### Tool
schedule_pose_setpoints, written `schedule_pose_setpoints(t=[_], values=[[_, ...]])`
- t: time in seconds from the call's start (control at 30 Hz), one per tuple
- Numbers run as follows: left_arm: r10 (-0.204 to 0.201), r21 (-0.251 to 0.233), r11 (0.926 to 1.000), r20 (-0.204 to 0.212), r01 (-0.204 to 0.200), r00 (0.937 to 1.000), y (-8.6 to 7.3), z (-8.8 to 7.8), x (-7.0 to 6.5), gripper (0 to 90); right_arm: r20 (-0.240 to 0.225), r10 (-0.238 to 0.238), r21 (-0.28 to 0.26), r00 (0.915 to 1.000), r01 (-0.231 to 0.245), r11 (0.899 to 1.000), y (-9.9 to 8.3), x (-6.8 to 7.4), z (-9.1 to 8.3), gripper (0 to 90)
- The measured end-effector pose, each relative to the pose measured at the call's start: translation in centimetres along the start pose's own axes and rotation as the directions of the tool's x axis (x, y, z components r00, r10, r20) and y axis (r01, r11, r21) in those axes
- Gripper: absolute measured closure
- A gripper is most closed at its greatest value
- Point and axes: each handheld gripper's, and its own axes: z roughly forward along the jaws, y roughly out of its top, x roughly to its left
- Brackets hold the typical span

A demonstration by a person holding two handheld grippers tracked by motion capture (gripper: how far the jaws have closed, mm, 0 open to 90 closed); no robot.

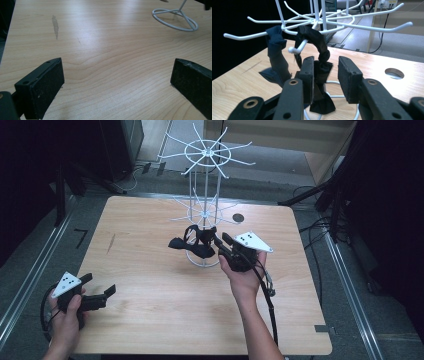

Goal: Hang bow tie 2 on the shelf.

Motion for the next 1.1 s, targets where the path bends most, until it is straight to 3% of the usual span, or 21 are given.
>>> schedule_pose_setpoints(t=[0.77,1.1], values=[[0.001,0.002,1.0,-0.002,-0.001,1.0,0.0,0.0,0.0,0.0,0.005,0.012,0.042,0.9999,-0.012,0.999,-3.0,-2.1,-1.8,46.1],[0.001,0.001,1.0,-0.004,-0.001,1.0,0.0,0.0,-0.1,0.0,0.001,-0.011,0.053,0.9999,0.011,0.999,-4.3,-2.9,-2.7,38.7]])
